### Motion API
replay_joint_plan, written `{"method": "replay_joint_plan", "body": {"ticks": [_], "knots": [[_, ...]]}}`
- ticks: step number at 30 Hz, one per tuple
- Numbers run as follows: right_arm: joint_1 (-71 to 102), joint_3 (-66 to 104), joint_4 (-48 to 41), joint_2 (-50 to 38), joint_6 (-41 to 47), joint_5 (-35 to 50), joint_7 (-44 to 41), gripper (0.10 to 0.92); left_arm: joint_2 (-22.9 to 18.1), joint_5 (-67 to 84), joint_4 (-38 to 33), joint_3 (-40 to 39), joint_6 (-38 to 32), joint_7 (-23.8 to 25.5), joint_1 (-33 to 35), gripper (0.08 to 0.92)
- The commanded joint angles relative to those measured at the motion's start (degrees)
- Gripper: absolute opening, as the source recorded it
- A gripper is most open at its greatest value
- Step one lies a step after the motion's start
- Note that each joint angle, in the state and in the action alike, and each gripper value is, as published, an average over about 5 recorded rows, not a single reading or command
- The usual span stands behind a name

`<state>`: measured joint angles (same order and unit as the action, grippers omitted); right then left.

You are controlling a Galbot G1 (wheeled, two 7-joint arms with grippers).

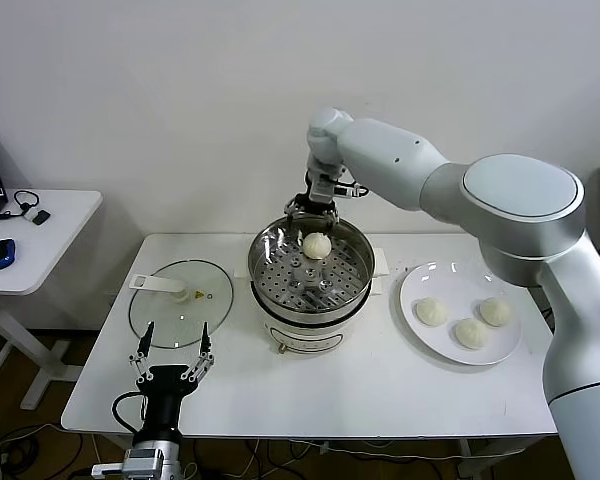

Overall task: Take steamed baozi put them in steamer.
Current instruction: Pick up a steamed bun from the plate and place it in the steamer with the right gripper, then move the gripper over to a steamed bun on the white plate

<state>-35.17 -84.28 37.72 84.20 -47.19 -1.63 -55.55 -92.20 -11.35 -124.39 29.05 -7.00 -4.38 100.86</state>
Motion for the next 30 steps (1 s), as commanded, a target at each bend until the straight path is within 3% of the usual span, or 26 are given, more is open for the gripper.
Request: {"method": "replay_joint_plan", "body": {"ticks": [1,9,23,30], "knots": [[-11.6,-8.6,14.6,-6.8,10.2,13.5,-3.0,0.823,0.1,-0.2,-0.5,-0.4,0.1,0.0,0.2,0.823],[-22.5,-22.4,29.8,-16.8,32.4,26.8,-1.3,0.823,0.6,-0.4,-0.9,-0.8,0.1,0.1,0.5,0.823],[-25.0,-30.1,39.7,-28.3,64.7,37.4,6.7,0.823,0.5,-0.2,-1.3,-1.1,0.1,0.1,0.6,0.823],[-20.6,-28.9,40.7,-34.1,68.7,38.6,4.5,0.823,0.6,0.0,-1.2,-1.0,0.0,0.1,0.5,0.823]]}}
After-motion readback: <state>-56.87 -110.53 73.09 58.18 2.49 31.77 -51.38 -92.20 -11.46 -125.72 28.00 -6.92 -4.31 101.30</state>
